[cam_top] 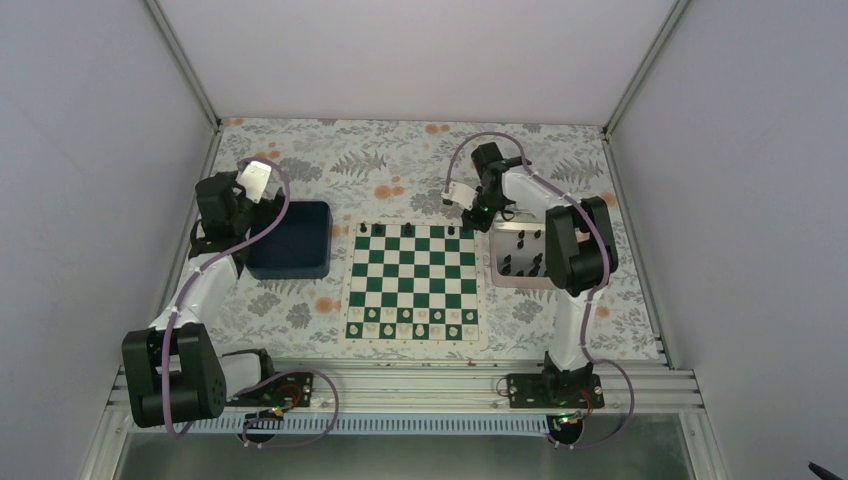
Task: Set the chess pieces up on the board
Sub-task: Place the chess piece on the chessboard.
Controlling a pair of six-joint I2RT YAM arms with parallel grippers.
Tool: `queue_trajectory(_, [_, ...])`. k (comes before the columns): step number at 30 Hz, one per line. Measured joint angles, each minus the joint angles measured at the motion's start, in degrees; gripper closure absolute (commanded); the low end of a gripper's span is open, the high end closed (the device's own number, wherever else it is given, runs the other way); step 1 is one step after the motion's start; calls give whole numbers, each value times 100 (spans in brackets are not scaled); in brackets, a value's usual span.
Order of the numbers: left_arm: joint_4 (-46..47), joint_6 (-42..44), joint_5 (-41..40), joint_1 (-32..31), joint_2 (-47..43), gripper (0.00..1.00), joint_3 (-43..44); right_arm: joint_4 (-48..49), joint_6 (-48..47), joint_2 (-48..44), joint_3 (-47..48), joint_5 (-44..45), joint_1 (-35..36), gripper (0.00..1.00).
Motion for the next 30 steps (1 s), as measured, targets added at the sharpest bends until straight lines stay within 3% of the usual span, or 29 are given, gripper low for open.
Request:
queue_trajectory(13, [2, 0, 0, 0, 0, 0, 0, 39, 0, 120, -96, 42, 0, 90])
queue_trajectory(20, [2, 0, 0, 0, 0, 0, 0, 155, 55, 136, -205, 109, 0, 64])
queue_trajectory(25, [2, 0, 0, 0, 0, 0, 0, 247, 103, -9, -291, 192, 0, 59])
queue_trajectory(30, [2, 0, 0, 0, 0, 0, 0, 225, 107, -728, -321, 297, -20, 57])
